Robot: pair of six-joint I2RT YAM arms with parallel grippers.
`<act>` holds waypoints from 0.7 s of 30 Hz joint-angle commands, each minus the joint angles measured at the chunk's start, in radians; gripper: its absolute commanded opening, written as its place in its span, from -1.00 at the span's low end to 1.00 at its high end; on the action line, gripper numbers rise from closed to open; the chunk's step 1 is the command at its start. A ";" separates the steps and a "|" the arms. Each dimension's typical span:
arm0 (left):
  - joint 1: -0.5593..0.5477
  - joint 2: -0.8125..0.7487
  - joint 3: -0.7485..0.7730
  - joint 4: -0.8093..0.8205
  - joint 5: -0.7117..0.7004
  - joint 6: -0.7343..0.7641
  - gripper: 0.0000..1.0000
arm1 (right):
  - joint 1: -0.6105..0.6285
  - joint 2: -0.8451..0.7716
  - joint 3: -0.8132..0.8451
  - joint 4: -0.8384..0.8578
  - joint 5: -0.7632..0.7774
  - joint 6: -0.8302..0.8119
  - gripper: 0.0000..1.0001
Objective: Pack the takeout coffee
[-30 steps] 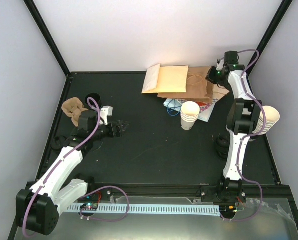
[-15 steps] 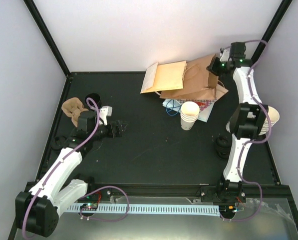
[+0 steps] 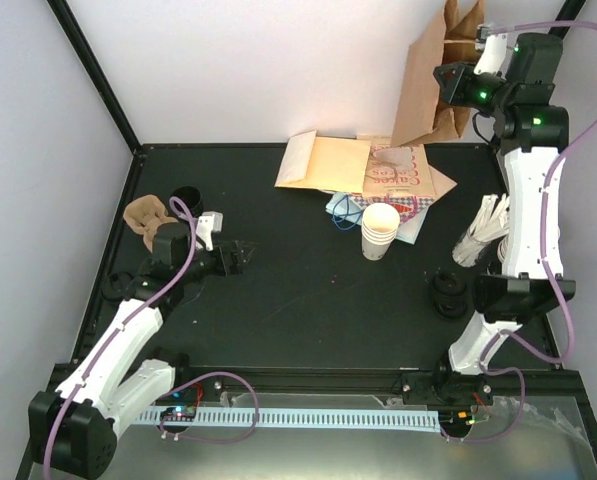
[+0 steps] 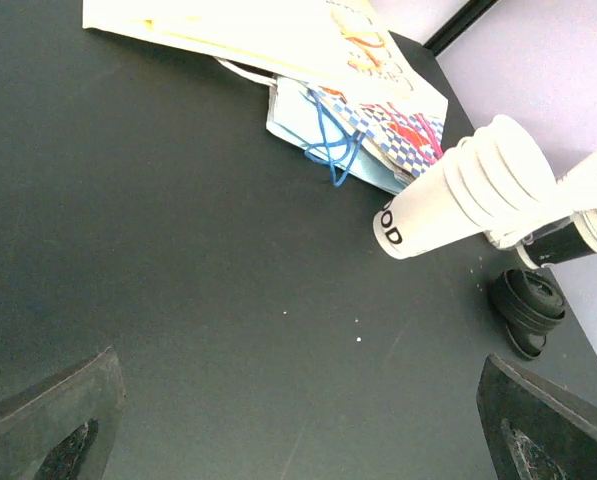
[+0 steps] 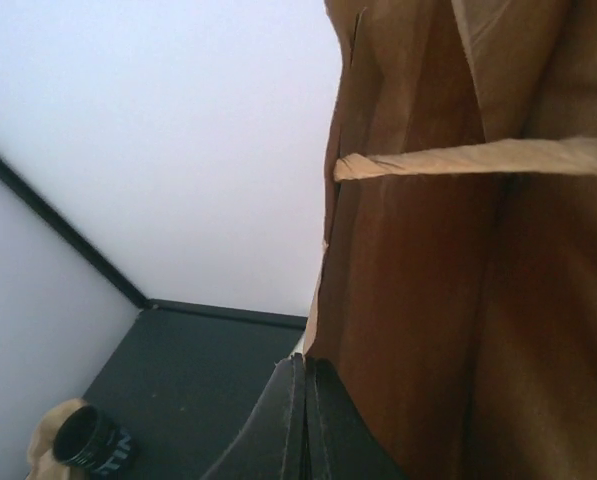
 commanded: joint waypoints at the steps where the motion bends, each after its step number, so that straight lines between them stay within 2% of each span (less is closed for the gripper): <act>1: -0.008 -0.030 0.035 -0.001 0.019 -0.019 0.98 | 0.063 -0.107 0.025 0.004 -0.083 -0.061 -0.98; 6: -0.008 -0.063 0.035 -0.008 0.014 -0.026 0.98 | 0.215 -0.236 -0.048 -0.009 -0.076 -0.076 -0.98; 11: -0.008 -0.106 0.042 -0.039 -0.003 -0.028 0.97 | 0.373 -0.369 -0.223 0.042 -0.066 -0.047 -0.98; 17: -0.008 -0.190 0.051 -0.117 -0.070 -0.055 0.97 | 0.486 -0.473 -0.420 0.070 -0.066 -0.006 -0.97; 21: -0.008 -0.260 0.051 -0.164 -0.076 -0.076 0.98 | 0.536 -0.511 -0.586 0.023 0.003 -0.022 -0.98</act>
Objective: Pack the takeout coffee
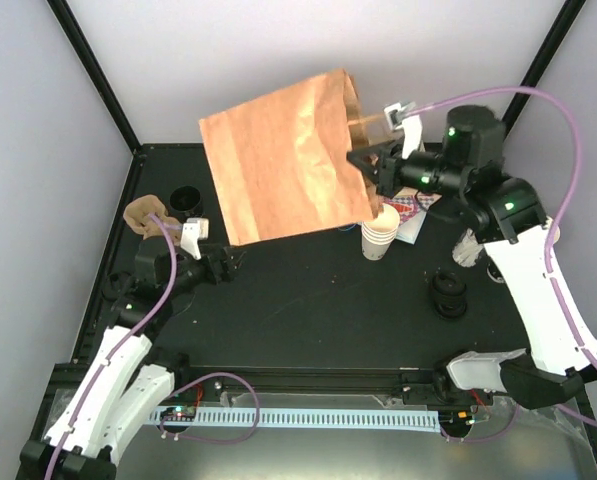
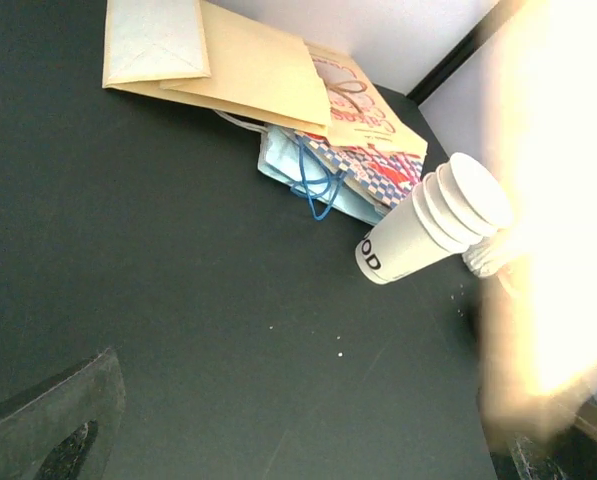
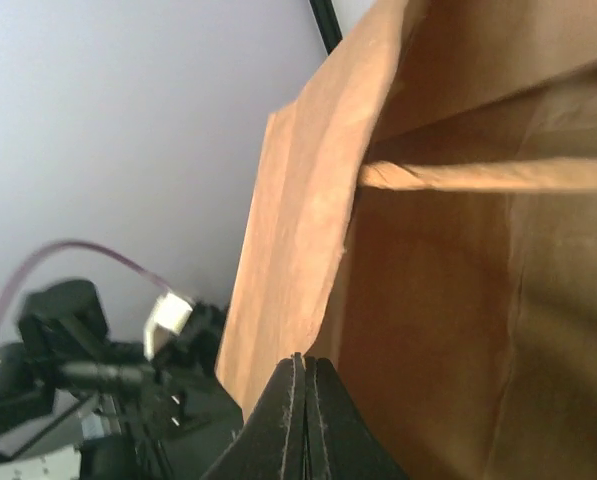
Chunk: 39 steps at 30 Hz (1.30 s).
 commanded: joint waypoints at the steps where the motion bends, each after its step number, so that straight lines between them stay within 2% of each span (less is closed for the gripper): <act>1: -0.008 -0.076 0.045 -0.082 -0.037 -0.038 0.98 | 0.054 -0.033 -0.165 -0.030 0.080 -0.005 -0.98; 3: -0.008 -0.108 0.029 -0.099 -0.063 -0.055 0.98 | 0.078 -0.051 -0.247 -0.035 0.114 -0.012 -0.98; 9: -0.008 -0.170 0.011 -0.196 -0.253 -0.103 0.97 | 0.122 -0.099 -0.437 0.004 0.148 -0.004 -0.98; 14: -0.008 -0.161 0.015 -0.177 -0.202 -0.101 0.98 | 0.150 -0.120 -0.482 0.009 0.164 -0.005 -0.98; 16: -0.008 -0.150 0.020 -0.194 -0.229 -0.099 0.97 | 0.152 -0.123 -0.490 -0.001 0.182 -0.006 -0.98; 21: -0.005 -0.139 0.055 -0.417 -0.665 -0.268 0.98 | 0.152 -0.173 -0.483 -0.004 0.319 0.036 -0.98; 25: -0.004 -0.156 0.044 -0.444 -0.748 -0.317 0.98 | 0.152 -0.239 -0.492 0.067 0.267 0.064 -0.97; 26: -0.004 -0.161 0.042 -0.433 -0.735 -0.300 0.97 | 0.152 -0.244 -0.487 0.073 0.238 0.064 -0.98; 27: -0.004 -0.167 0.038 -0.384 -0.662 -0.244 0.97 | 0.152 -0.241 -0.481 0.073 0.209 0.063 -0.97; 29: -0.004 -0.183 0.025 -0.238 -0.399 -0.077 0.97 | 0.152 -0.225 -0.464 0.056 0.162 0.052 -0.98; 31: -0.005 -0.195 0.011 -0.113 -0.178 -0.041 0.97 | 0.154 -0.206 -0.460 0.039 0.126 0.030 -0.98; 32: -0.006 -0.197 0.006 -0.052 -0.111 -0.055 0.97 | 0.153 -0.196 -0.461 0.029 0.115 0.015 -0.98; 39: -0.005 -0.130 0.024 0.085 0.102 -0.122 0.98 | 0.187 -0.126 -0.465 -0.058 0.178 -0.064 -0.98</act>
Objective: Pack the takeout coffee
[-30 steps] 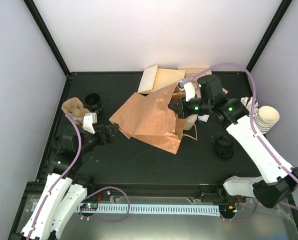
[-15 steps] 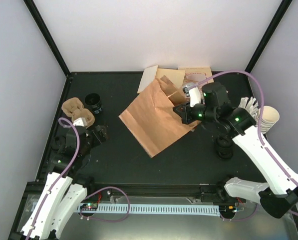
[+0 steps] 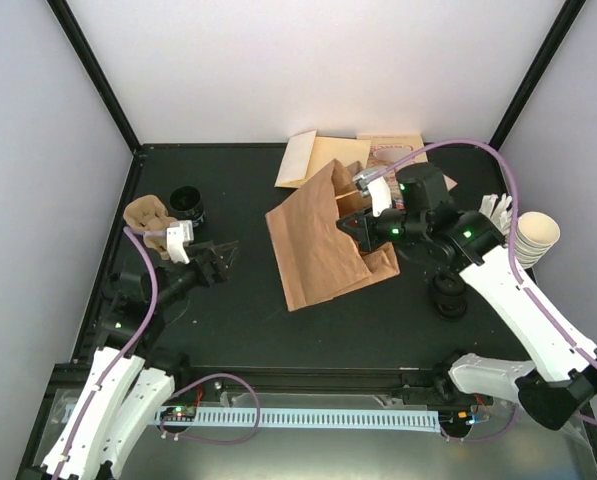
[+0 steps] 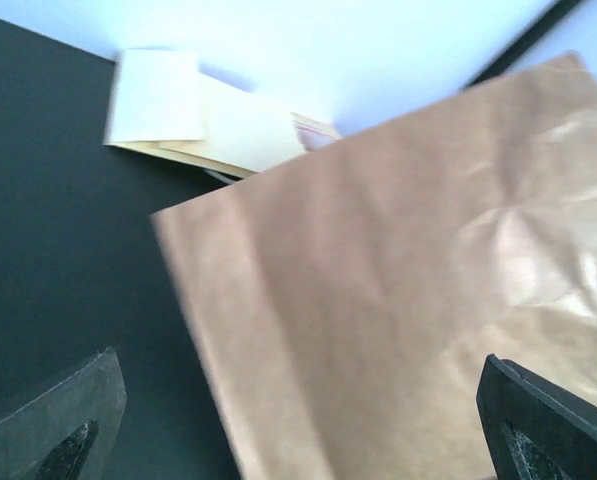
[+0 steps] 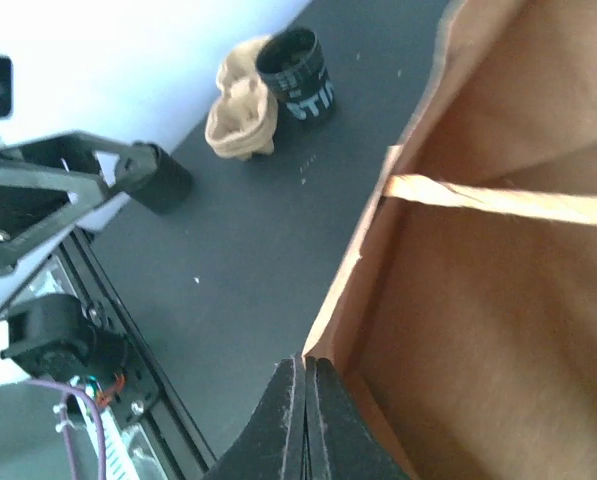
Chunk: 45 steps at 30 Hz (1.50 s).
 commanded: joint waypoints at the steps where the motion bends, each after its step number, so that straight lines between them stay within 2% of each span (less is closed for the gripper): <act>1: -0.001 0.058 0.022 0.155 0.243 -0.028 0.97 | 0.046 0.028 0.011 -0.042 0.027 -0.061 -0.98; 6: -0.013 0.156 0.100 0.110 0.287 -0.099 0.98 | 0.139 0.073 0.021 -0.053 0.069 -0.110 -0.98; 9: -0.027 0.213 0.188 0.054 0.259 -0.138 0.97 | 0.178 0.104 0.031 -0.056 0.095 -0.130 -0.98; 13: -0.055 0.281 0.301 0.082 0.263 -0.154 0.97 | 0.210 0.141 0.056 -0.062 0.120 -0.148 -0.98; 17: -0.058 0.345 0.388 0.125 0.299 -0.015 0.97 | 0.226 0.157 0.083 -0.074 0.122 -0.165 -0.98; 19: -0.054 0.387 0.424 0.139 0.393 0.080 0.96 | 0.229 0.155 0.086 -0.074 0.113 -0.176 -0.97; 22: -0.055 0.500 0.520 0.068 0.479 0.172 0.86 | 0.231 0.150 0.096 -0.093 0.106 -0.207 -0.97; 25: -0.053 0.575 0.580 0.041 0.573 0.303 0.90 | 0.230 0.145 0.102 -0.120 0.097 -0.246 -0.97; 28: -0.044 0.594 0.544 0.142 0.644 0.357 0.94 | 0.231 0.143 0.115 -0.137 0.092 -0.272 -0.97; 33: 0.025 0.622 0.434 0.391 0.702 0.287 0.94 | 0.230 0.148 0.166 -0.175 0.086 -0.281 -0.97; 37: 0.099 0.740 0.417 0.579 0.955 0.183 0.90 | 0.231 0.137 0.166 -0.206 0.085 -0.299 -0.97; 41: 0.106 0.853 0.441 0.593 1.014 0.162 0.84 | 0.230 0.130 0.161 -0.220 0.078 -0.315 -0.97; 45: 0.105 0.845 0.409 0.670 1.032 0.133 0.83 | 0.231 0.121 0.157 -0.227 0.074 -0.321 -0.97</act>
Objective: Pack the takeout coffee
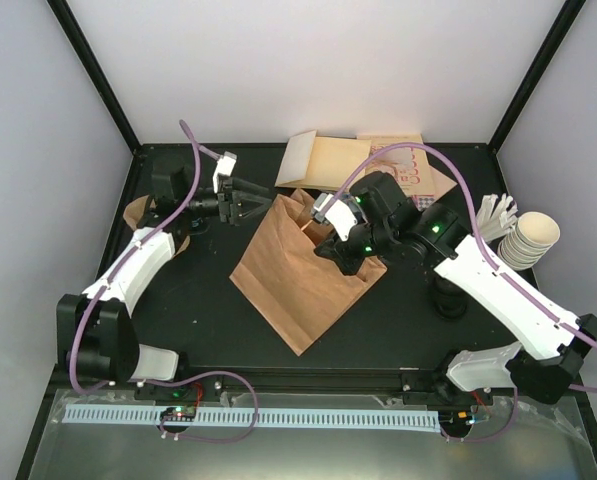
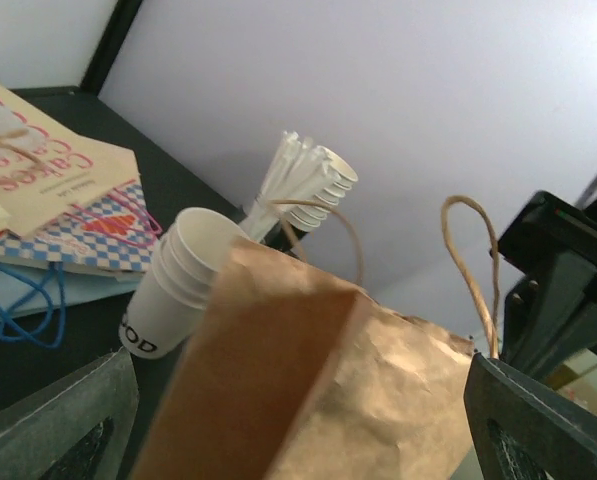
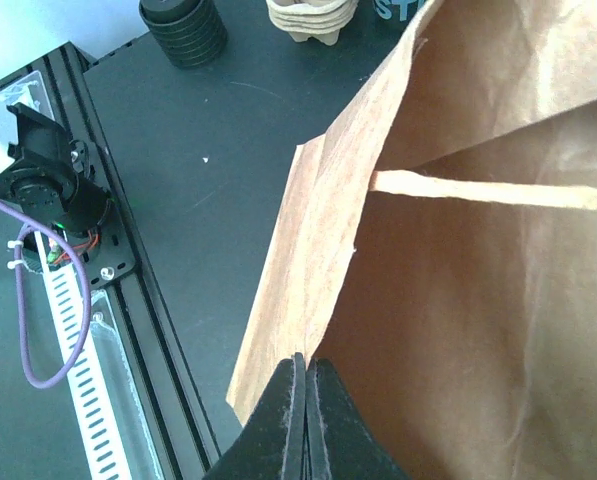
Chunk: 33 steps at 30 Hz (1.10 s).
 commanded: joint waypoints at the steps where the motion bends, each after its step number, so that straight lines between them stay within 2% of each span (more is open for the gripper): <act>1: 0.001 -0.023 -0.003 0.141 0.121 -0.044 0.83 | 0.007 -0.034 0.009 -0.013 -0.022 -0.025 -0.96; 5: -0.012 -0.009 0.004 0.134 0.188 -0.082 0.69 | 0.007 -0.042 0.014 -0.011 -0.030 -0.027 -0.96; 8: -0.023 -0.012 0.007 0.061 0.191 -0.026 0.57 | 0.007 -0.044 0.017 -0.010 -0.037 -0.026 -0.96; 11: -0.032 0.001 0.023 -0.024 0.169 0.021 0.57 | 0.007 -0.045 0.024 -0.012 -0.039 -0.023 -0.96; 14: -0.037 0.024 0.039 -0.058 0.168 0.031 0.56 | 0.007 -0.047 0.026 -0.013 -0.037 -0.023 -0.96; 18: -0.055 0.025 0.043 -0.060 0.197 0.038 0.39 | 0.006 -0.045 0.041 -0.012 -0.014 -0.014 -0.96; 22: -0.061 0.012 0.040 -0.078 0.221 0.061 0.06 | 0.007 -0.037 0.058 -0.022 -0.003 -0.002 -0.96; 29: -0.061 0.015 0.050 -0.101 0.222 0.078 -0.75 | 0.006 -0.034 0.054 -0.017 0.035 0.015 -0.96; 33: -0.059 0.014 0.070 -0.149 0.193 0.106 -0.89 | 0.007 -0.034 0.057 -0.035 0.084 0.025 -0.94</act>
